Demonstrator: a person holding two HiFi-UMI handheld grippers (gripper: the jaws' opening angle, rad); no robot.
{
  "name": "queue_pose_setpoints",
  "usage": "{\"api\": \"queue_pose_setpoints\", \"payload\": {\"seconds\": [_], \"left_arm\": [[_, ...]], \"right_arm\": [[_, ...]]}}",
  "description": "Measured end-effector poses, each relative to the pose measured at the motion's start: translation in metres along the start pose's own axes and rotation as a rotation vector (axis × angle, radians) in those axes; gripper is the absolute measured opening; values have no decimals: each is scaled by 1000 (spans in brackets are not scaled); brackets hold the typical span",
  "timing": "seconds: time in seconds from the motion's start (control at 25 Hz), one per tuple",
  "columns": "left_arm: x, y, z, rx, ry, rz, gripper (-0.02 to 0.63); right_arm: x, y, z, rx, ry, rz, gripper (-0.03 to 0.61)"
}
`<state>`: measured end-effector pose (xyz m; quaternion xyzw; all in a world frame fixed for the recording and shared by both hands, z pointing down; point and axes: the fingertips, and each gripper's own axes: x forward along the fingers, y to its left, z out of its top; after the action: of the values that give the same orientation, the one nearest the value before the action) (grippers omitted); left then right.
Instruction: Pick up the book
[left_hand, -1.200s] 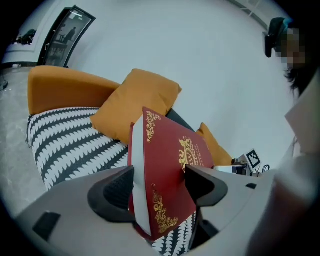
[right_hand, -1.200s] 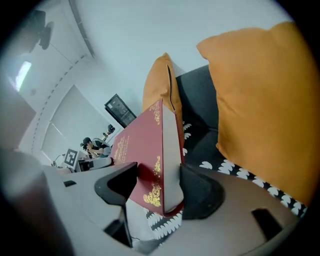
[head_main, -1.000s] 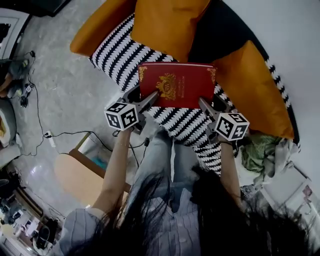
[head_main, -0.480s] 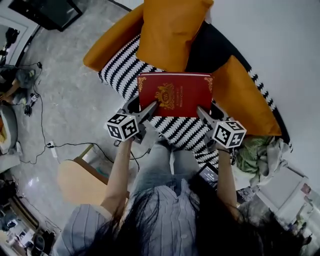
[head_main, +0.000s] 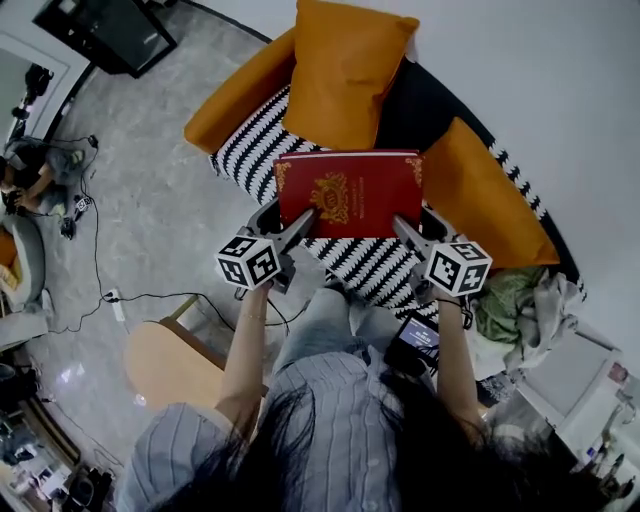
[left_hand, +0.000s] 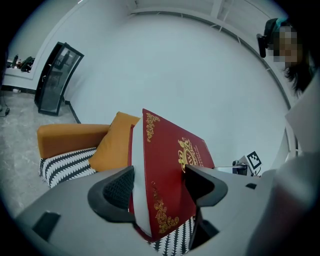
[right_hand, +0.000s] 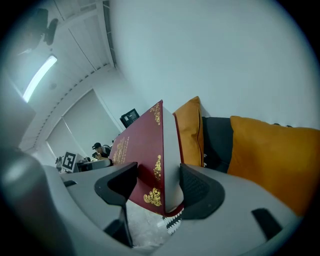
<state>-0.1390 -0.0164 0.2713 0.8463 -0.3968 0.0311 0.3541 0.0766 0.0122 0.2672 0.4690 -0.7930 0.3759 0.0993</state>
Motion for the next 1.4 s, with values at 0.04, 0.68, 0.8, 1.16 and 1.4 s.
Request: {"api": "queue_pose_setpoints", "payload": {"seconds": [0.04, 0.68, 0.8, 1.16, 1.4], "left_arm": [[-3, -3, 2, 0, -6, 3, 321], [-37, -86, -12, 53, -60, 60, 321], [-46, -109, -27, 54, -75, 73, 321], [-70, -167, -74, 45, -111, 117, 321], [-91, -207, -108, 60, -138, 149, 321]], "right_arm": [[-2, 2, 2, -1, -1, 3, 282], [-80, 6, -2, -40, -20, 69, 282], [-104, 4, -10, -50, -28, 84, 282], [-164, -5, -39, -84, -27, 130, 282], [-206, -10, -67, -101, -22, 168, 282]]}}
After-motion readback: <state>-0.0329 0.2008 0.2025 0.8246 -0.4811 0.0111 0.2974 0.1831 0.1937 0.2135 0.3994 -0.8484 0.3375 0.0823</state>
